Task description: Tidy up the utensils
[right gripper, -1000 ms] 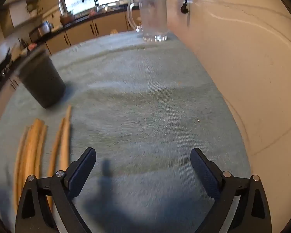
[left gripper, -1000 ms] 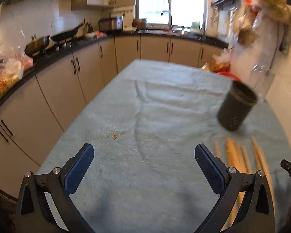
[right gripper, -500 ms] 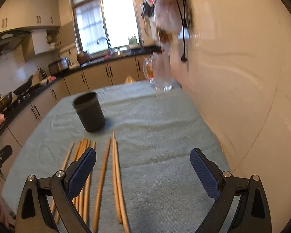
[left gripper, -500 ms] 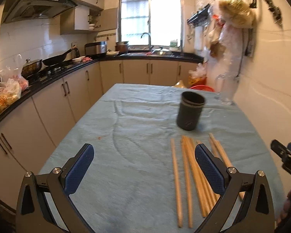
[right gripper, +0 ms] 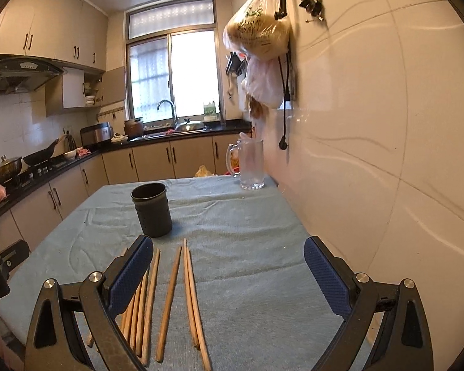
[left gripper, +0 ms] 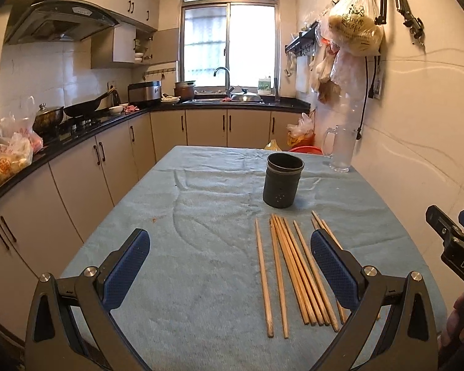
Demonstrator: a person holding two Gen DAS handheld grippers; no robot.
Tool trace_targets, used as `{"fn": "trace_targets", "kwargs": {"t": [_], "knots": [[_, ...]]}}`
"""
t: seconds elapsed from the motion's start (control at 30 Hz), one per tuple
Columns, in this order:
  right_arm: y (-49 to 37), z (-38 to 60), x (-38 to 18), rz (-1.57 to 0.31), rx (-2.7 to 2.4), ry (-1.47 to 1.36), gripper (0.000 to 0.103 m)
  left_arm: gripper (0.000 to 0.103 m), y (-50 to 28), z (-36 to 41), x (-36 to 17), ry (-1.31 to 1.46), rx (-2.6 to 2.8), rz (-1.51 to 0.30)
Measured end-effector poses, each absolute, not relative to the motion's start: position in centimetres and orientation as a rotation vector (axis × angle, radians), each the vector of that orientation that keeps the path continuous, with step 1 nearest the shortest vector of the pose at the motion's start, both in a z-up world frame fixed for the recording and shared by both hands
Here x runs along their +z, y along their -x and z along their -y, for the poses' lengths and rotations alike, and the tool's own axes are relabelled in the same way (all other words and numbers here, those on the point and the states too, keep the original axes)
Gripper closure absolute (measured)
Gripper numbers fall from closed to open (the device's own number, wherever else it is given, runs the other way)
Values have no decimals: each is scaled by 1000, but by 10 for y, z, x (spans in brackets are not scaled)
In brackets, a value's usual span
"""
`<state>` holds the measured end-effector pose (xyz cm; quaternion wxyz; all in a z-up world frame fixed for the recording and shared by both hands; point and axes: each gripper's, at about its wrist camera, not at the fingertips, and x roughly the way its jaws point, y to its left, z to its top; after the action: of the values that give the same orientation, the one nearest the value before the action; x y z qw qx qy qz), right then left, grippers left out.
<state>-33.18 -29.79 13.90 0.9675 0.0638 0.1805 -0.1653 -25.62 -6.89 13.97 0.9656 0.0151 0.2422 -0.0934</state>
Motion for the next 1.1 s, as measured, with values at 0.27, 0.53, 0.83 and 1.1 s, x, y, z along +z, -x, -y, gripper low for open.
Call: {"fn": "trace_targets", "kwargs": {"t": [0.27,0.53,0.83,1.1], "knots": [[350,291,145,-344,-351,-140,3,0,280,67,132,-55,-217,-483],[370,282,151,-305,-360,-136,3,0,300,66,131,-42,-227,-465],[395,275,159,-257,-362,-142,3,0,324,54,138,-19,-229,-430],[419,266,164,-203,-369,-135,2,0,346,53,139,-27,-263,-399]]}}
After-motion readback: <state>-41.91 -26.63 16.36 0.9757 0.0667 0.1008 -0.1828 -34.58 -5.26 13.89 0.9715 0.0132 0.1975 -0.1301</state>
